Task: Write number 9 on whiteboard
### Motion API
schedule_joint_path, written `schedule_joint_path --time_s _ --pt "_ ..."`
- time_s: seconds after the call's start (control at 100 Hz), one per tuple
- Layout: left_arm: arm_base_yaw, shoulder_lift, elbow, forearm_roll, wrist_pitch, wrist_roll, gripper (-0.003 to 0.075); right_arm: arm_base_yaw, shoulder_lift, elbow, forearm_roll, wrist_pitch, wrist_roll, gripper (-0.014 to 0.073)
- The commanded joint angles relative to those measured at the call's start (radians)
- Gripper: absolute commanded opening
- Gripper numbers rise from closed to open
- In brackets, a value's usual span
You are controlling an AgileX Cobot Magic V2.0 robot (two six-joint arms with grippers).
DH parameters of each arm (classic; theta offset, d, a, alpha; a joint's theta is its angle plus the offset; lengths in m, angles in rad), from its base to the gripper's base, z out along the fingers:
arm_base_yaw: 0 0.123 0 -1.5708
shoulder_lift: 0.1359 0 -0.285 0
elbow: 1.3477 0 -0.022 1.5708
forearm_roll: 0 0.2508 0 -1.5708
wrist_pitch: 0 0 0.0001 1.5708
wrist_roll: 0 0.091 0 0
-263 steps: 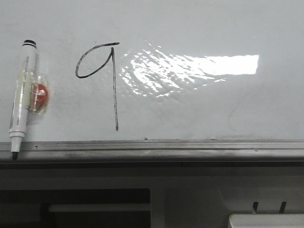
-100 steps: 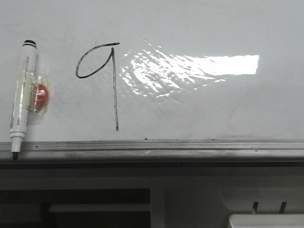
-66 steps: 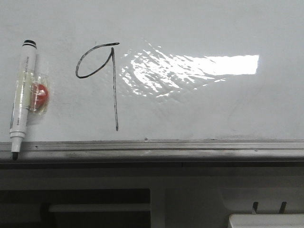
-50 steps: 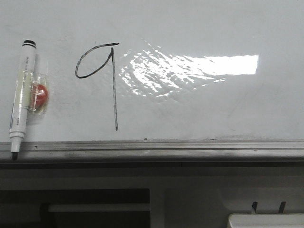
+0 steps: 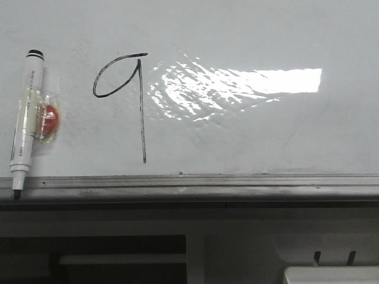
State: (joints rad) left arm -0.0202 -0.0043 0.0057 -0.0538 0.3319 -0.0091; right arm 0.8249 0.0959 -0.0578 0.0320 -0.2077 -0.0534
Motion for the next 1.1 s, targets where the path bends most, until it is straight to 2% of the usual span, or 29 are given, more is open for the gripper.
schedule_joint_path --time_s 0.0,0.16,0.36,0.49,0.62,0.94,1.09 --pt "0.001 -0.027 0.041 -0.003 -0.052 -0.008 -0.002 -0.04 0.017 0.017 -0.076 -0.229 -0.01 -0.007" --pt "0.001 -0.027 0.041 -0.003 -0.052 -0.008 -0.002 -0.186 0.028 0.044 -0.076 -0.252 -0.002 -0.007" --pt "0.001 -0.027 0.041 -0.003 -0.052 -0.008 -0.002 -0.471 0.028 0.094 -0.085 -0.252 0.028 -0.007" --pt "0.001 -0.027 0.041 -0.003 -0.052 -0.008 -0.002 -0.643 0.026 0.094 -0.102 -0.154 0.178 -0.007" --pt "0.001 -0.027 0.041 -0.003 -0.052 -0.008 -0.002 -0.795 0.022 0.094 -0.115 -0.072 0.206 -0.007" --pt "0.001 -0.027 0.041 -0.003 -0.052 -0.008 -0.002 -0.952 -0.121 0.094 -0.101 0.322 0.209 -0.007" --pt "0.001 -0.027 0.041 -0.003 -0.052 -0.008 -0.002 -0.97 -0.122 0.094 -0.101 0.464 0.2 -0.007"
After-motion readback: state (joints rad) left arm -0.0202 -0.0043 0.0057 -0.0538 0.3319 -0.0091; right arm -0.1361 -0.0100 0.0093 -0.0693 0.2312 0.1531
